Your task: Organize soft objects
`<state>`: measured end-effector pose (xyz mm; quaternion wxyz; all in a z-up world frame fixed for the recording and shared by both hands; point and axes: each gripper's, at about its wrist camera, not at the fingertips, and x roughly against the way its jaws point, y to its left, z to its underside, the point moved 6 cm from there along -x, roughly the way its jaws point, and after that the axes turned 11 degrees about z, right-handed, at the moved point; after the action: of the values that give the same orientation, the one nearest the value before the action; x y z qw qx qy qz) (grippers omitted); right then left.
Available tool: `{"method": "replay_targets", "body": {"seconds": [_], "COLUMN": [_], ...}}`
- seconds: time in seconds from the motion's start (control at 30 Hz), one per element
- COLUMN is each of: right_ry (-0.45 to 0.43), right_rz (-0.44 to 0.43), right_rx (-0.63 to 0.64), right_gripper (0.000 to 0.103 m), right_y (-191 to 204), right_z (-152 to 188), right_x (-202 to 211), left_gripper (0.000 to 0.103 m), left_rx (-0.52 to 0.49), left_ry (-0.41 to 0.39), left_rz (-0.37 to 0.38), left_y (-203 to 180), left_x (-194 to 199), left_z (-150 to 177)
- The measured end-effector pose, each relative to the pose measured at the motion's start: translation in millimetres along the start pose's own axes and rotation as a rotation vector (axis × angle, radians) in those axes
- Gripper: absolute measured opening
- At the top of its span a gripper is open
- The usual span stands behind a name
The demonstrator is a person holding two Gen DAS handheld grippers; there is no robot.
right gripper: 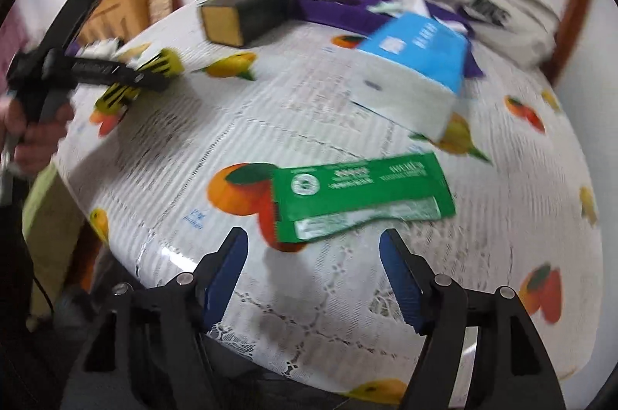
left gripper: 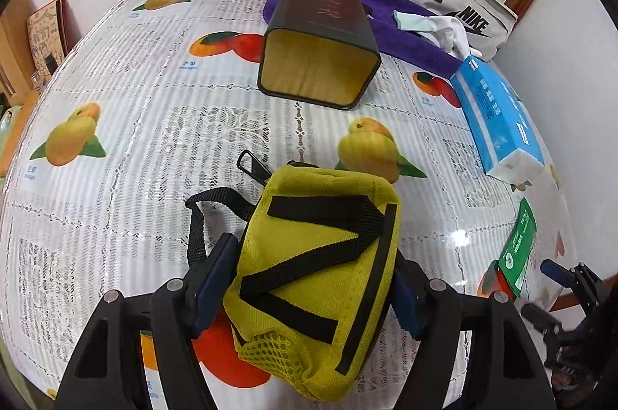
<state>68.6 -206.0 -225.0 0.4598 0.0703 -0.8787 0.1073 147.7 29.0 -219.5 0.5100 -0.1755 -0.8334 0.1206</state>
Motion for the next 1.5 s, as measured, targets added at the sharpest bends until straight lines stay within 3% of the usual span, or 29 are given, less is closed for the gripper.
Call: {"method": "replay_targets", "body": {"seconds": [0.13, 0.27, 0.57, 0.73, 0.8, 0.9, 0.93, 1.1, 1.3, 1.5], "right_ry": [0.064, 0.060, 0.074, 0.058, 0.029, -0.010, -0.008, 0.058, 0.022, -0.045], "right_rz": [-0.029, -0.046, -0.026, 0.076, 0.123, 0.103, 0.093, 0.078, 0.093, 0.093], "right_rx": [-0.141, -0.224, -0.298, -0.253, -0.195, -0.147, -0.127, -0.143, -0.158, -0.162], "right_gripper": [0.074, 0.082, 0.091, 0.091, 0.084, 0.056, 0.052, 0.058, 0.063, 0.038], "right_y": [-17, -25, -29, -18, -10, -6, -7, -22, -19, -19], "right_z": [-2, -9, -37, -43, -42, -40, -39, -28, -26, -32], "right_x": [-19, -28, -47, -55, -56, -48, -46, -41, -42, -44], "left_gripper": [0.071, 0.071, 0.071, 0.071, 0.072, 0.072, 0.072, 0.072, 0.072, 0.072], "left_rx": [0.009, 0.011, 0.009, 0.007, 0.002, 0.006, 0.007, 0.017, 0.007, -0.037], "left_ry": [0.006, 0.009, 0.021, 0.021, 0.022, 0.020, 0.020, 0.016, 0.024, 0.034], "left_rz": [0.045, 0.057, 0.066, 0.064, 0.064, 0.067, 0.068, 0.070, 0.069, 0.066], "left_y": [-2, -1, -1, -1, -1, 0, -1, 0, -5, -16], "left_x": [-1, -1, -4, -5, -6, -6, -6, -5, -7, -8], "left_z": [-1, -2, -5, -8, -8, -8, -9, -9, -6, 2]}}
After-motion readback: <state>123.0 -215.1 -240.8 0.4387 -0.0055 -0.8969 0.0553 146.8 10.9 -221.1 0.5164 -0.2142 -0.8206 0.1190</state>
